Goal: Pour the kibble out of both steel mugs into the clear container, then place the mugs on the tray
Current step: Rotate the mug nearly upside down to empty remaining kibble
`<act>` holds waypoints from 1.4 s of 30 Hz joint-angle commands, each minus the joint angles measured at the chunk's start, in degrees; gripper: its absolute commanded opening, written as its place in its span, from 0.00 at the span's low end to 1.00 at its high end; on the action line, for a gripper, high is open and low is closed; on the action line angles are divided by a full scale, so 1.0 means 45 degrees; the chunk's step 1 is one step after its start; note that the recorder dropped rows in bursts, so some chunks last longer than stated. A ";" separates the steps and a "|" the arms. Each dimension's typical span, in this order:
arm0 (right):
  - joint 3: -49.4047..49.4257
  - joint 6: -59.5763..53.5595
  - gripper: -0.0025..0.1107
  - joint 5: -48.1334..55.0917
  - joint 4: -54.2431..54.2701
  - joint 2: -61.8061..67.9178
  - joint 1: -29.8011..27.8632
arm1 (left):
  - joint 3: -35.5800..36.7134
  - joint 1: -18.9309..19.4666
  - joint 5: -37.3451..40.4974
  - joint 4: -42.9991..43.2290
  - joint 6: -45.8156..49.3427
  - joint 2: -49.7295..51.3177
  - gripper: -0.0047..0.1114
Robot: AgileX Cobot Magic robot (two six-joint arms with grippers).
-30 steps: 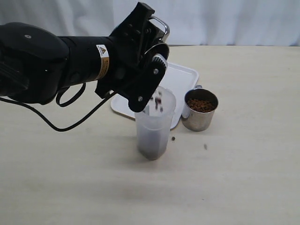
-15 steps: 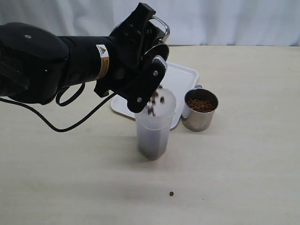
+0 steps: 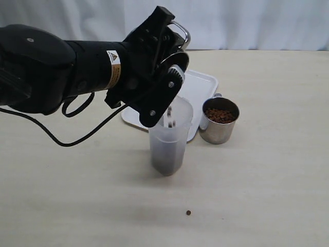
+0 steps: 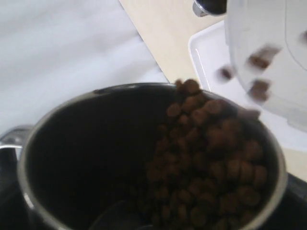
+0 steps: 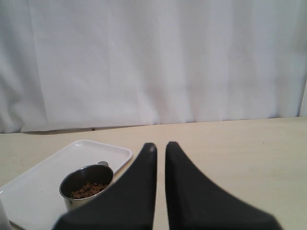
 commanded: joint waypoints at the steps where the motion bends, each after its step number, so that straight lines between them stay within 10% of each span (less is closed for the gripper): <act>1: 0.0052 -0.0047 0.07 -0.0146 0.0064 -0.0048 -0.0075 | 0.0396 -0.0029 0.0240 0.0003 0.0354 -0.0085 0.04; 42: 0.0052 -0.0047 0.07 -0.0146 0.0064 -0.0048 -0.0075 | 0.0602 -0.0029 0.0267 0.0003 0.1326 -0.0085 0.04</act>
